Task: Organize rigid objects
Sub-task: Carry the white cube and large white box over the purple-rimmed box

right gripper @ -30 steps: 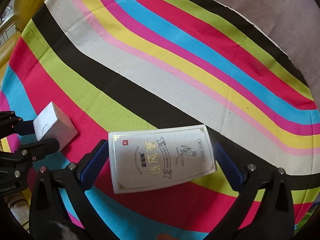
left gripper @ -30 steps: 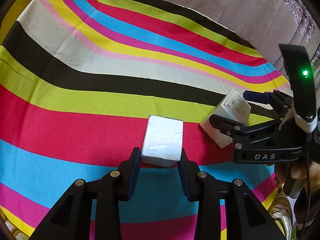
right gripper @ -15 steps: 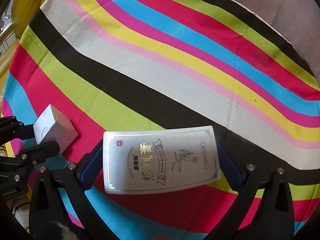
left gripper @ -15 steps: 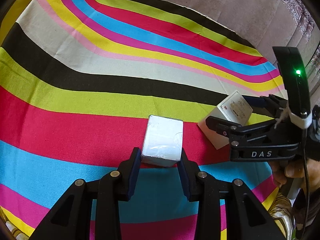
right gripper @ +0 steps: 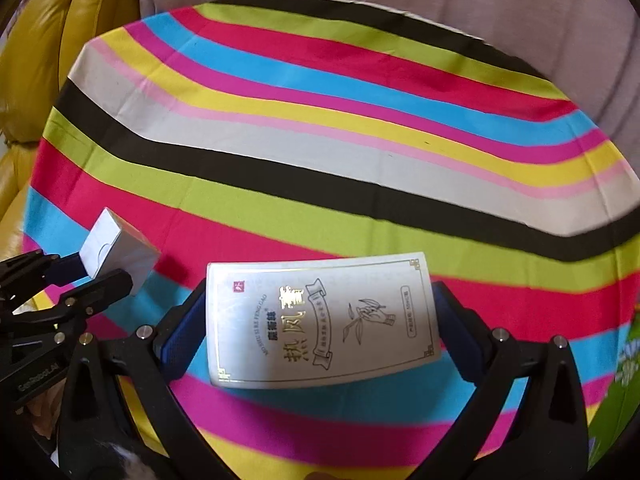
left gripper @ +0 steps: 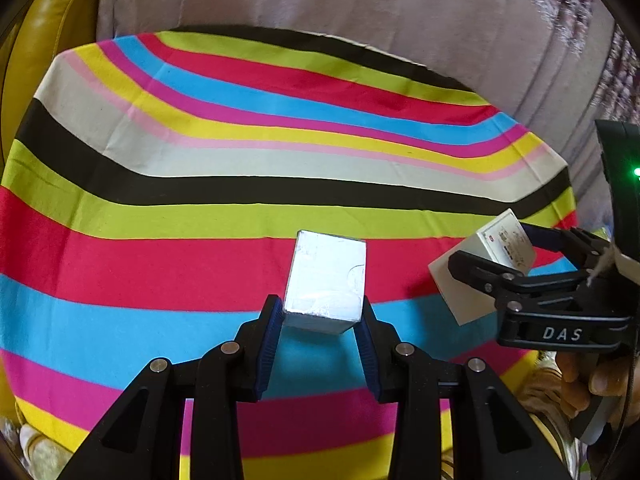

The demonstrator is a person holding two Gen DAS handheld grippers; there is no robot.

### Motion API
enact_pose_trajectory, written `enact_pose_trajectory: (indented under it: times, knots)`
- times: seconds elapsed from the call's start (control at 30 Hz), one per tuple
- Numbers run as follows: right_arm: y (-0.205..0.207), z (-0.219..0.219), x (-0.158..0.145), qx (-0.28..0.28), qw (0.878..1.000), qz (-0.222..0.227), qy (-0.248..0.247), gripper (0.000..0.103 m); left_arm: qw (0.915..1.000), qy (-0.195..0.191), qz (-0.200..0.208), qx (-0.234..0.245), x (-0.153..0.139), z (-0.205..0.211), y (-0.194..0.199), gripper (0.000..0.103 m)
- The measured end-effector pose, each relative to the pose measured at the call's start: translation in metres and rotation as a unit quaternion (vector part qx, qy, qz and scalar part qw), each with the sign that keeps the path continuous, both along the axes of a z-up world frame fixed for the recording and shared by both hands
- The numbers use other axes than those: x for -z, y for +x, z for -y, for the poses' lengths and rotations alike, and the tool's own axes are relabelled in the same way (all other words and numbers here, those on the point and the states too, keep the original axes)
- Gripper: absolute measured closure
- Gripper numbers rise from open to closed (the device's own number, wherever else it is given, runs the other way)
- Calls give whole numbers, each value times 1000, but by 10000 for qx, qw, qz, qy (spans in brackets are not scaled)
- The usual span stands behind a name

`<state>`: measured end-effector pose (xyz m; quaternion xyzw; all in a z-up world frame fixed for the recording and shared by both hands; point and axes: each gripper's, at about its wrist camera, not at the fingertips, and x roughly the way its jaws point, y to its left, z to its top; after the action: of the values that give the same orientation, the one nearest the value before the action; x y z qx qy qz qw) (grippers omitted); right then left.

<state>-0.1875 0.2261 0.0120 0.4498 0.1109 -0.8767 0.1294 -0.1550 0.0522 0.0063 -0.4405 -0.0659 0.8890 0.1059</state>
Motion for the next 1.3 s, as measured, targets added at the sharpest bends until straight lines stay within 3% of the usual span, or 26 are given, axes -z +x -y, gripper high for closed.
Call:
enact_pose_trajectory:
  times: [0.67,1.07,1.3]
  knots:
    - [97,-57,-26,602,9978,-197,-194,1,9988,82,-155,466,-19,-49,64,65]
    - [152,-127,-30,1374,9901,-171,-216,1,9924,199,-128,1211,-26,-113,108,65]
    - [195,-182,-33,2016,9793,-97,-176,1,9854,341,26,1667,-24,-156,133,65]
